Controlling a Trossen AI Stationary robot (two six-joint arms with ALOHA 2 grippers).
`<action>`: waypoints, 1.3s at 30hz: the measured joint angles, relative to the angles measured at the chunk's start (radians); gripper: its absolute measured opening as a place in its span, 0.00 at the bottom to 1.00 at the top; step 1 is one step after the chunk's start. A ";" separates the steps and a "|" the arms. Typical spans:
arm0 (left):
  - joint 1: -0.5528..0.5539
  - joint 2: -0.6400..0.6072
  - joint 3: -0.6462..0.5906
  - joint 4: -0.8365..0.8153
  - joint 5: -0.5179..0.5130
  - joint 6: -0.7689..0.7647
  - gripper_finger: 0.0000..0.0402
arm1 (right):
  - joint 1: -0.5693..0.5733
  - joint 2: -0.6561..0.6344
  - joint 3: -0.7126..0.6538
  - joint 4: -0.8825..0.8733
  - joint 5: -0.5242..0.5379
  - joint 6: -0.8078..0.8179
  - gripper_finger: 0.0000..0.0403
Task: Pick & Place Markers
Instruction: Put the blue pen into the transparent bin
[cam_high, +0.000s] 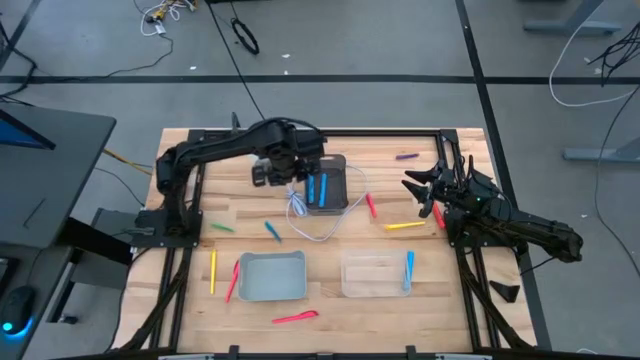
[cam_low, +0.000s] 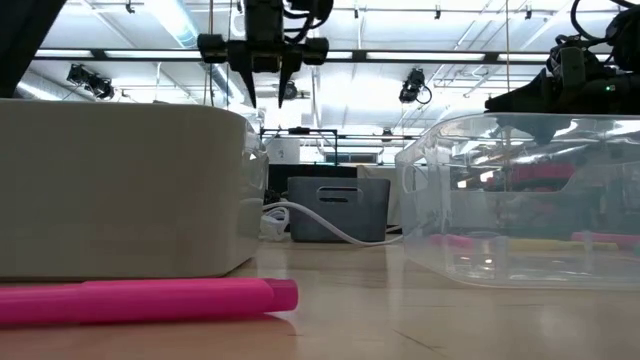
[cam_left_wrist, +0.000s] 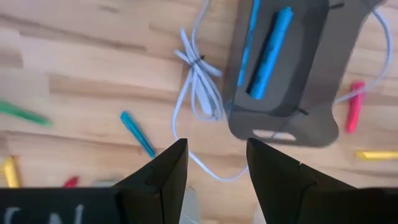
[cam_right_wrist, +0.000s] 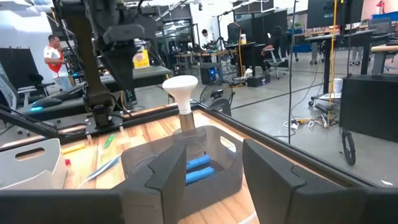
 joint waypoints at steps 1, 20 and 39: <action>0.000 -0.012 -0.026 0.018 0.006 -0.019 0.43 | 0.000 0.000 0.000 0.000 0.000 0.000 0.40; -0.124 -0.202 -0.393 0.181 0.032 -0.365 0.43 | 0.000 0.000 0.000 0.000 0.000 0.000 0.40; -0.247 -0.309 -0.547 0.225 0.032 -0.643 0.43 | 0.000 0.000 0.000 0.000 0.000 0.000 0.40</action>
